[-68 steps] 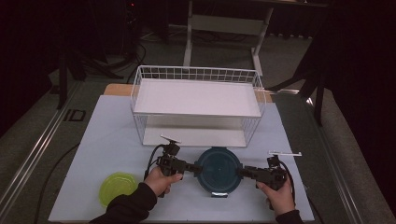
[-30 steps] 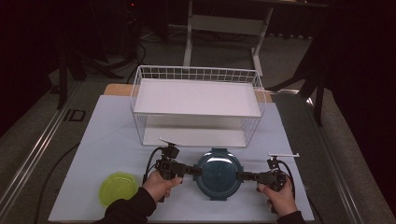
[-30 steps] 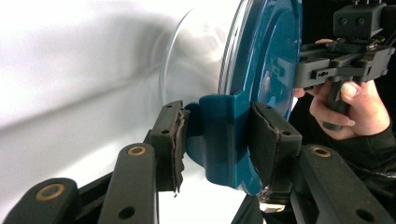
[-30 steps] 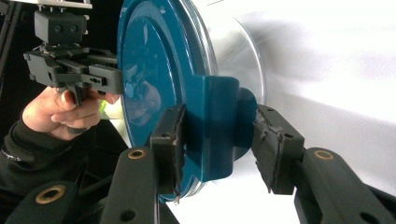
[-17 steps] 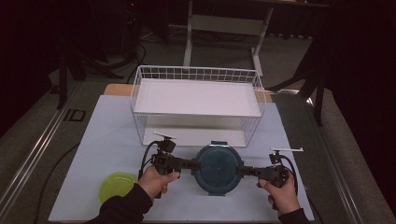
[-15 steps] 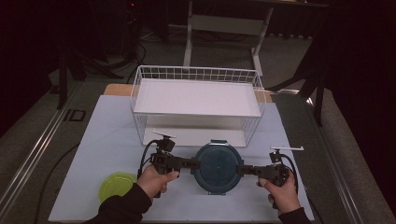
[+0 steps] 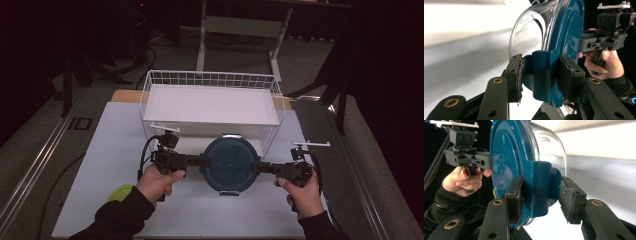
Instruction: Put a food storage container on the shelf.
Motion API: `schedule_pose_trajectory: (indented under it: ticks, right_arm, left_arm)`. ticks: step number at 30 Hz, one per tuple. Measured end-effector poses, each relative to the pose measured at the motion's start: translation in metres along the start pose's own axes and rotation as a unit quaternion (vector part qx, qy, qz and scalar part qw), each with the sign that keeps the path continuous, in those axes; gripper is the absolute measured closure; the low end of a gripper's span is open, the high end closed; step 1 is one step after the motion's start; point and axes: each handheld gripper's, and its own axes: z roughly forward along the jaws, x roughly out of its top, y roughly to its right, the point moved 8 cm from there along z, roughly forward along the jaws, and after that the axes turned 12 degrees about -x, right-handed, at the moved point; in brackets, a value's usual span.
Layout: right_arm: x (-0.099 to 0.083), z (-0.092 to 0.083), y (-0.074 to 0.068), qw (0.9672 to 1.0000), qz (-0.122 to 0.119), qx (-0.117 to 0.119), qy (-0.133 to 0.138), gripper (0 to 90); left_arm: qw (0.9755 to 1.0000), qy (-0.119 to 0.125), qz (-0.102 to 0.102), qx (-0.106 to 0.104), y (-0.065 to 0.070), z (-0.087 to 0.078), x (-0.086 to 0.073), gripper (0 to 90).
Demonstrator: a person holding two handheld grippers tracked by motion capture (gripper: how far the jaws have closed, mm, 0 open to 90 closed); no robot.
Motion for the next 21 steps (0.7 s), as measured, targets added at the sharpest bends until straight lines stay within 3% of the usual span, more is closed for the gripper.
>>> schedule_pose_trajectory:
  ticks: [8,21]
  right_arm:
    - [0.031,-0.010,-0.024,0.9996,-0.020,0.006,0.018,56.0]
    - [0.084,-0.011,-0.048,0.9988,-0.037,0.012,0.029,56.0]
  left_arm:
    - [0.9997,0.016,0.019,0.002,0.018,-0.019,0.025,57.4]
    - [0.9983,0.044,0.037,0.005,0.029,-0.044,0.072,57.4]
